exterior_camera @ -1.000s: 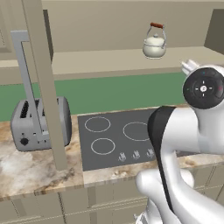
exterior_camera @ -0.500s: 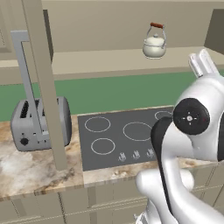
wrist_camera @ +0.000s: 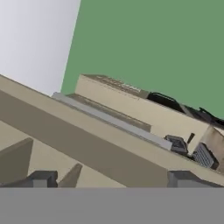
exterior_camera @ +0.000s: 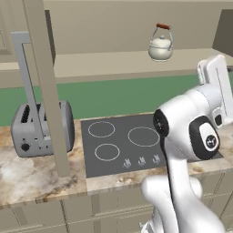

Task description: Open the cabinet, pick the kettle from the cabinet, and place it in the sink.

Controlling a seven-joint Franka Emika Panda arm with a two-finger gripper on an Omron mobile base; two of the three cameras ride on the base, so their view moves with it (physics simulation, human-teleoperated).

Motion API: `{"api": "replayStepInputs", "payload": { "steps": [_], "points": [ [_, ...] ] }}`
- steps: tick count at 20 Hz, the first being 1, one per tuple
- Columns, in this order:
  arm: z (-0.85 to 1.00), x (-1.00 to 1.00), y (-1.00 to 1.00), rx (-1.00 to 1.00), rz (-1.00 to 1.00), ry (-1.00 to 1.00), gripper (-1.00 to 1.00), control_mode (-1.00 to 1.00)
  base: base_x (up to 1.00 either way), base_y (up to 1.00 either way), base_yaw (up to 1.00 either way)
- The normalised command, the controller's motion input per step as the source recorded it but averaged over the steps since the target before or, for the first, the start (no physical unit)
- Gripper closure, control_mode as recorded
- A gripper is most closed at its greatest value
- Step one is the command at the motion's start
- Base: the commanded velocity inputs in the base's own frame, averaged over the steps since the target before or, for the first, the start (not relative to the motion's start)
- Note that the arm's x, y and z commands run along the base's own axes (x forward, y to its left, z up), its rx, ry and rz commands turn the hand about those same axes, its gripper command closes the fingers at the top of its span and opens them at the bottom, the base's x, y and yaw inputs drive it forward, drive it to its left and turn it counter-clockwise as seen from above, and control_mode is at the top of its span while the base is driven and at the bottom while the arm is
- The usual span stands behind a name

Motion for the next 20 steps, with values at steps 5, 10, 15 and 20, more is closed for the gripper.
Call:
{"api": "replayStepInputs", "payload": {
  "steps": [5,10,15,20],
  "points": [
    [0.03,0.03,-0.22,0.18,-0.31,-0.32,-1.00,-1.00,0.00,0.00,0.00],
    [0.02,0.00,-0.21,0.20,-0.22,-0.26,-1.00,-1.00,0.00,0.00,0.00],
    [-0.01,0.05,-0.16,0.16,-0.11,-0.26,-1.00,-1.00,0.00,0.00,0.00],
    [-0.09,0.25,0.02,0.16,-0.05,-0.21,-1.00,-1.00,0.00,0.00,0.00]
  ]
}}
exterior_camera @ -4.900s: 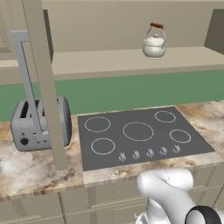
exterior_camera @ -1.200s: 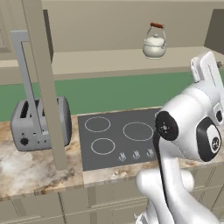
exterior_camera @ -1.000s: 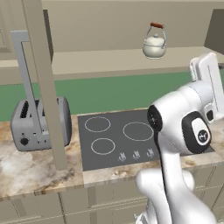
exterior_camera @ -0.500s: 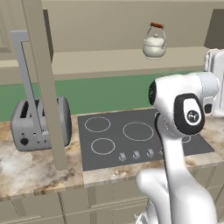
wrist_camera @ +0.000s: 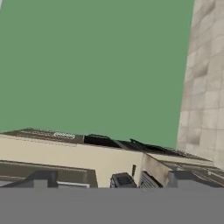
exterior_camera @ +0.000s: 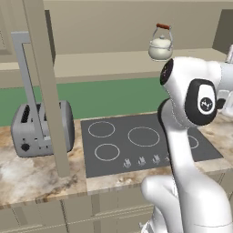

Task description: Open the cabinet, pick the kettle from the cabinet, and place it in the sink.

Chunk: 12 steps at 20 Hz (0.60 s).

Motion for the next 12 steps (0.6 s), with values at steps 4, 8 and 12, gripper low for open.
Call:
{"api": "replayStepInputs", "payload": {
  "steps": [4,8,12],
  "points": [
    [-0.10,0.30,0.00,0.17,0.00,-0.22,-1.00,-1.00,0.00,0.00,0.00],
    [-0.11,0.29,-0.05,0.12,0.00,-0.20,-1.00,-1.00,0.00,0.00,0.00],
    [-0.20,0.32,-0.01,0.05,0.00,-0.14,-1.00,-1.00,0.00,0.00,0.00]
  ]
}}
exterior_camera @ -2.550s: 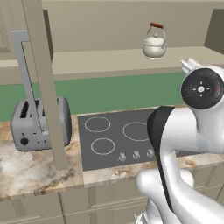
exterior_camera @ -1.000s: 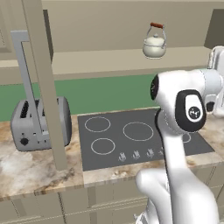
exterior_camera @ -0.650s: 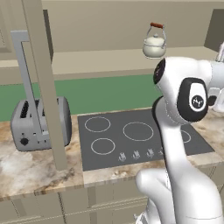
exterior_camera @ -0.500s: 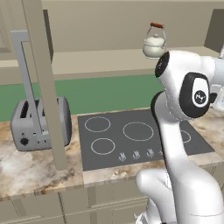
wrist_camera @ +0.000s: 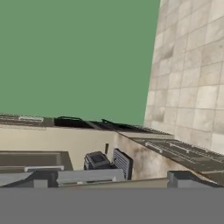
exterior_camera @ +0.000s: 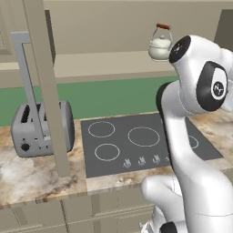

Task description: Open the cabinet, pick the kettle from the cabinet, and place it in the sink.

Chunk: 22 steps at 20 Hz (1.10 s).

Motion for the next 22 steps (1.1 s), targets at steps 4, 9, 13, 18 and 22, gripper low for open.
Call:
{"api": "replayStepInputs", "payload": {
  "steps": [4,9,13,18,22],
  "points": [
    [-0.25,0.36,0.00,0.00,0.00,-0.10,-1.00,-1.00,0.00,0.00,0.00],
    [-0.24,0.36,0.00,0.00,0.00,-0.11,-1.00,-1.00,0.00,0.00,0.00],
    [-0.21,0.34,-0.04,0.00,0.00,-0.11,-1.00,-1.00,0.00,0.00,0.00],
    [-0.20,0.41,-0.09,0.00,0.00,-0.04,-1.00,-1.00,0.00,0.00,0.00],
    [-0.20,0.49,-0.02,0.00,-0.03,-0.01,-1.00,-1.00,0.00,0.00,0.00]
  ]
}}
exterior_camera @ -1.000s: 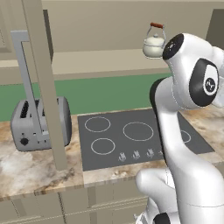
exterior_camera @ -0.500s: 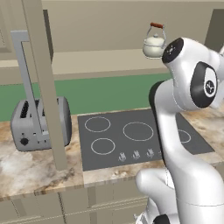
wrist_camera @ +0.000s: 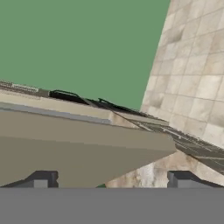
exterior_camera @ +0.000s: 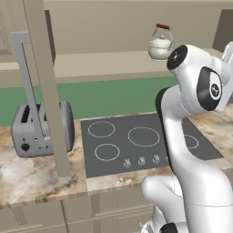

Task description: Open the cabinet, pick the kettle from the cabinet, and place it in the sink.

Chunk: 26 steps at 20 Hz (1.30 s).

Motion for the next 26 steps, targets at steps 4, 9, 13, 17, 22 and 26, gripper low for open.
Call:
{"api": "replayStepInputs", "payload": {
  "steps": [4,9,13,17,22,26],
  "points": [
    [-0.17,0.45,-0.04,-0.02,-0.09,-0.01,-1.00,-1.00,0.00,0.00,0.00],
    [-0.10,0.31,-0.20,-0.01,-0.08,-0.02,-1.00,-1.00,0.00,0.00,0.00],
    [-0.09,0.26,-0.34,0.00,-0.06,0.00,-1.00,-1.00,0.00,0.00,0.00],
    [-0.11,0.22,-0.32,0.00,-0.07,0.00,-1.00,-1.00,0.00,0.00,0.00],
    [-0.14,0.11,-0.34,0.00,-0.10,-0.01,-1.00,-1.00,0.00,0.00,0.00],
    [-0.08,-0.06,-0.48,0.00,-0.11,-0.02,-1.00,-1.00,0.00,0.00,0.00]
  ]
}}
